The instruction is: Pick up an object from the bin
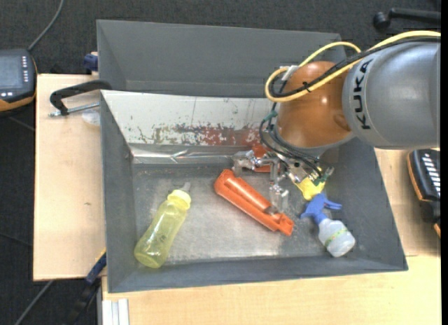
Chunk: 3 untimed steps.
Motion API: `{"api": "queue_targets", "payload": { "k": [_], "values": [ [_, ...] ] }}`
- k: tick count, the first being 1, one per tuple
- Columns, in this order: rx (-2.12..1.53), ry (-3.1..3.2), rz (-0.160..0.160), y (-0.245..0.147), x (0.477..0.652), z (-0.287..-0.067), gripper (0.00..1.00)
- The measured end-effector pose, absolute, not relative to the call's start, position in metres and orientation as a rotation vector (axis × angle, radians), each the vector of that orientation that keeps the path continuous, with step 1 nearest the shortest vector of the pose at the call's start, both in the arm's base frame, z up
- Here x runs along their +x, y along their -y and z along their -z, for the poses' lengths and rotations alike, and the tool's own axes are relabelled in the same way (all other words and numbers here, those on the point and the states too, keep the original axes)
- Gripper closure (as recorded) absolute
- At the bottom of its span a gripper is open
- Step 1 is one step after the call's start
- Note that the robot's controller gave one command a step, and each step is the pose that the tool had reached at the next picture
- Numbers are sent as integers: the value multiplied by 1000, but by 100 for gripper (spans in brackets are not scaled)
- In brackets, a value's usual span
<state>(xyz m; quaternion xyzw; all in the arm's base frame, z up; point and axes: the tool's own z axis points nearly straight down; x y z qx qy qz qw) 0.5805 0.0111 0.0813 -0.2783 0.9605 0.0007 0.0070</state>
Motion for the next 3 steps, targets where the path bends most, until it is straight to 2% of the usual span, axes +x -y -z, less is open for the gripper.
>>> {"api": "queue_targets", "payload": {
  "k": [1,2,3],
  "values": [
    [-621,-3074,0,-24,553,-74,0],
    [-702,-3043,-4,-63,509,-72,100],
    [-703,-3043,-4,-63,509,-72,100]
  ]
}}
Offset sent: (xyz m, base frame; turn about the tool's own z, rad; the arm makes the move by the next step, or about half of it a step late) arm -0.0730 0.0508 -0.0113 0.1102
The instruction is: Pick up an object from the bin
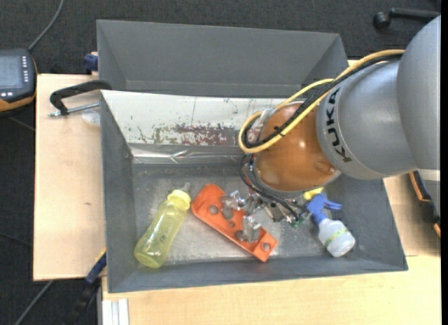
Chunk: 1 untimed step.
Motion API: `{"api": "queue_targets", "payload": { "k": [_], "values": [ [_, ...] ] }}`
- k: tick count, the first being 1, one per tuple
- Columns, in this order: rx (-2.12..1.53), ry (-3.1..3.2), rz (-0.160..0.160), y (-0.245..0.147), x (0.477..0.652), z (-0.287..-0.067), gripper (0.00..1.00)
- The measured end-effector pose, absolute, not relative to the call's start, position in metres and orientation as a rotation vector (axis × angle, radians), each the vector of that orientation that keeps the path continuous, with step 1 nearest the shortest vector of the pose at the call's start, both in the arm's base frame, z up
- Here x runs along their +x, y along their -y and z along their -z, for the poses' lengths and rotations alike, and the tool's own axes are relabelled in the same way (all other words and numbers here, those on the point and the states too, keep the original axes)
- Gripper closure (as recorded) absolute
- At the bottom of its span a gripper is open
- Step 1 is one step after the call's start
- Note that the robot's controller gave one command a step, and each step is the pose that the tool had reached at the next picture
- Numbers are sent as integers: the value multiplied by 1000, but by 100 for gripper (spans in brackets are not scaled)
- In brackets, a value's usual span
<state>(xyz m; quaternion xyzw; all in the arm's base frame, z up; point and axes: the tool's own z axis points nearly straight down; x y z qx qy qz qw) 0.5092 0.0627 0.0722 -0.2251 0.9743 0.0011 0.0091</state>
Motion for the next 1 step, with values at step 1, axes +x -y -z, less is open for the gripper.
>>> {"api": "queue_targets", "payload": {
  "k": [1],
  "values": [
    [-670,-3036,-4,-63,497,-265,100]
  ]
}}
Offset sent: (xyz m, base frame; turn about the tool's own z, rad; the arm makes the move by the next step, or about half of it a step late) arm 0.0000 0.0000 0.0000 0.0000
